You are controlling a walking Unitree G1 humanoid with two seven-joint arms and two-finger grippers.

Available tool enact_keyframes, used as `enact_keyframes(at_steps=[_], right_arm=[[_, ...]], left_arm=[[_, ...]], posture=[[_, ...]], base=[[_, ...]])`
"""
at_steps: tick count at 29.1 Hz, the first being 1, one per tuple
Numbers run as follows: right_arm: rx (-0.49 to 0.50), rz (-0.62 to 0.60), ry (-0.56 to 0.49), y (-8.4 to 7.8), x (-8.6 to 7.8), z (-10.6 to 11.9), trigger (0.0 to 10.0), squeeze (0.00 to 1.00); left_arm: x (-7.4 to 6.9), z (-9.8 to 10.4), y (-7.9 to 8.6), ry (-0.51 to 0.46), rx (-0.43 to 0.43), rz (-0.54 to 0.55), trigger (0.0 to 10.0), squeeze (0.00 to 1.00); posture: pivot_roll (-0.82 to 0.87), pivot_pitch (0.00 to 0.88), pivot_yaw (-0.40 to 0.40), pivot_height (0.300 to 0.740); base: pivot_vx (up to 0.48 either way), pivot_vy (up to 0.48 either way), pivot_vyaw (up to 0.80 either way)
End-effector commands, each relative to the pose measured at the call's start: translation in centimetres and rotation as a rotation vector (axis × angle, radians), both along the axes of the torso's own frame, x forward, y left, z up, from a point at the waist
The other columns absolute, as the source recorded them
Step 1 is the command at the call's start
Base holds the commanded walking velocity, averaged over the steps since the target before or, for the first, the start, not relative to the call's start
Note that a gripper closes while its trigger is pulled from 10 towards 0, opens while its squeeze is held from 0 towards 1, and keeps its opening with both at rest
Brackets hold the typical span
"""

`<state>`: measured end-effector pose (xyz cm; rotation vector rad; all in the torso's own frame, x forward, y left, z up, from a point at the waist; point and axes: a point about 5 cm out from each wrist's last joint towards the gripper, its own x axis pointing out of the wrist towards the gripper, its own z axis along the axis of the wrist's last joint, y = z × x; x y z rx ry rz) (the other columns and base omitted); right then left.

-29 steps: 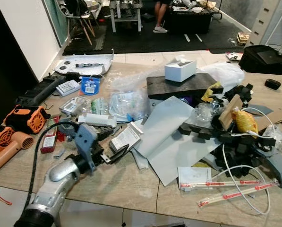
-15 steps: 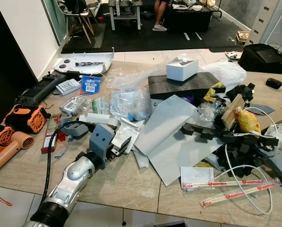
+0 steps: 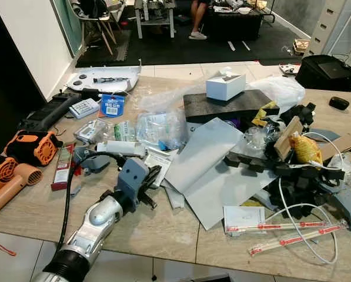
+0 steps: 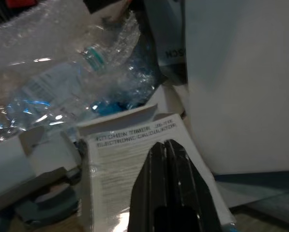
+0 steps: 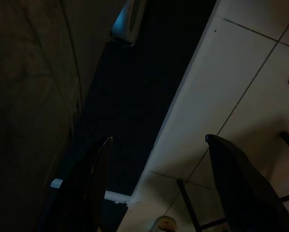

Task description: Picking trash to rubbish bin

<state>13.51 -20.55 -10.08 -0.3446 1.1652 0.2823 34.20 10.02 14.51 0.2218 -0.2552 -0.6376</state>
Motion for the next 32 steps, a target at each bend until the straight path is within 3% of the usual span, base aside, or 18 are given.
enact_keyframes(at_steps=[1,2,3,5,6,7,9,16,19,20,21,22,23,26,28,29,32], right_arm=[[0.003,-0.011,0.035,0.2,-0.9,-0.4,10.0,0.0],[0.003,-0.011,0.033,0.2,-0.9,-0.3,10.0,0.0],[0.003,-0.011,0.033,0.2,-0.9,-0.3,10.0,0.0],[0.001,-0.011,0.031,0.2,-0.7,-0.3,10.0,0.0],[0.001,-0.012,0.029,0.2,-0.6,-0.3,10.0,0.0],[0.001,-0.012,0.029,0.2,-0.6,-0.3,10.0,0.0],[0.001,-0.014,0.025,0.2,-0.5,-0.2,10.0,0.0],[0.005,-0.014,0.017,0.4,0.0,-0.1,10.0,0.0],[0.006,-0.013,0.016,0.5,0.1,-0.1,10.0,0.0],[0.006,-0.013,0.015,0.5,0.1,-0.1,10.0,0.0],[0.007,-0.013,0.014,0.5,0.2,-0.1,10.0,0.0],[0.007,-0.013,0.013,0.6,0.2,-0.1,10.0,0.0],[0.007,-0.013,0.013,0.6,0.2,-0.1,10.0,0.0],[0.007,-0.015,0.015,0.6,0.1,-0.1,10.0,0.0],[0.007,-0.016,0.019,0.6,-0.1,-0.2,10.0,0.0],[0.007,-0.016,0.019,0.6,-0.1,-0.2,10.0,0.0],[0.008,-0.017,0.03,0.7,-0.6,-0.3,10.0,0.0]], left_arm=[[-0.2,1.1,-0.6,0.027,-0.166,-0.069,0.0,0.0],[-0.3,1.7,-0.7,0.037,-0.247,-0.103,0.0,0.0],[-0.3,1.7,-0.7,0.037,-0.247,-0.103,0.0,0.0],[-0.7,3.4,-0.8,0.057,-0.441,-0.207,0.0,0.0],[-0.9,4.1,-0.7,0.058,-0.497,-0.249,0.0,0.0],[-0.9,4.1,-0.7,0.058,-0.497,-0.249,0.0,0.0],[-1.6,5.4,-0.4,0.061,-0.618,-0.361,0.0,0.0],[-2.7,6.6,0.3,0.082,-0.748,-0.53,0.0,0.0],[-2.9,6.7,0.3,0.097,-0.749,-0.55,0.0,0.0],[-3.1,6.3,0.0,0.119,-0.711,-0.557,0.0,0.0],[-2.9,5.6,-0.2,0.159,-0.67,-0.523,9.6,0.19],[-2.7,4.7,-0.5,0.192,-0.61,-0.485,10.0,1.0],[-2.7,4.7,-0.5,0.192,-0.61,-0.485,10.0,1.0],[-2.3,2.5,-1.3,0.246,-0.463,-0.402,10.0,1.0],[-2.6,1.6,-1.8,0.241,-0.355,-0.384,10.0,1.0],[-2.6,1.6,-1.8,0.241,-0.355,-0.384,10.0,1.0],[-3.2,0.7,-2.3,0.219,-0.234,-0.377,10.0,1.0]], posture=[[-0.13,0.222,0.04,0.74],[-0.13,0.219,0.04,0.74],[-0.13,0.219,0.04,0.74],[-0.13,0.215,0.04,0.74],[-0.13,0.211,0.041,0.74],[-0.13,0.211,0.041,0.74],[-0.13,0.203,0.041,0.74],[-0.12,0.19,0.043,0.74],[-0.12,0.187,0.044,0.74],[-0.12,0.187,0.044,0.74],[-0.12,0.185,0.043,0.74],[-0.12,0.187,0.046,0.74],[-0.12,0.187,0.046,0.74],[-0.12,0.195,0.048,0.74],[-0.12,0.195,0.048,0.74],[-0.12,0.195,0.048,0.74],[-0.12,0.202,0.05,0.74]], base=[[0.0,0.0,0.0],[0.0,0.0,0.0],[0.0,0.0,0.0],[0.0,0.0,0.0],[0.0,0.0,0.0],[0.0,0.0,0.0],[0.0,0.0,0.0],[0.0,0.0,0.0],[0.0,0.0,0.0],[0.0,0.0,0.0],[0.0,0.0,0.0],[0.0,0.0,0.0],[0.0,0.0,0.0],[0.0,0.0,0.0],[0.0,0.0,0.0],[0.0,0.0,0.0],[0.0,0.0,0.0]])
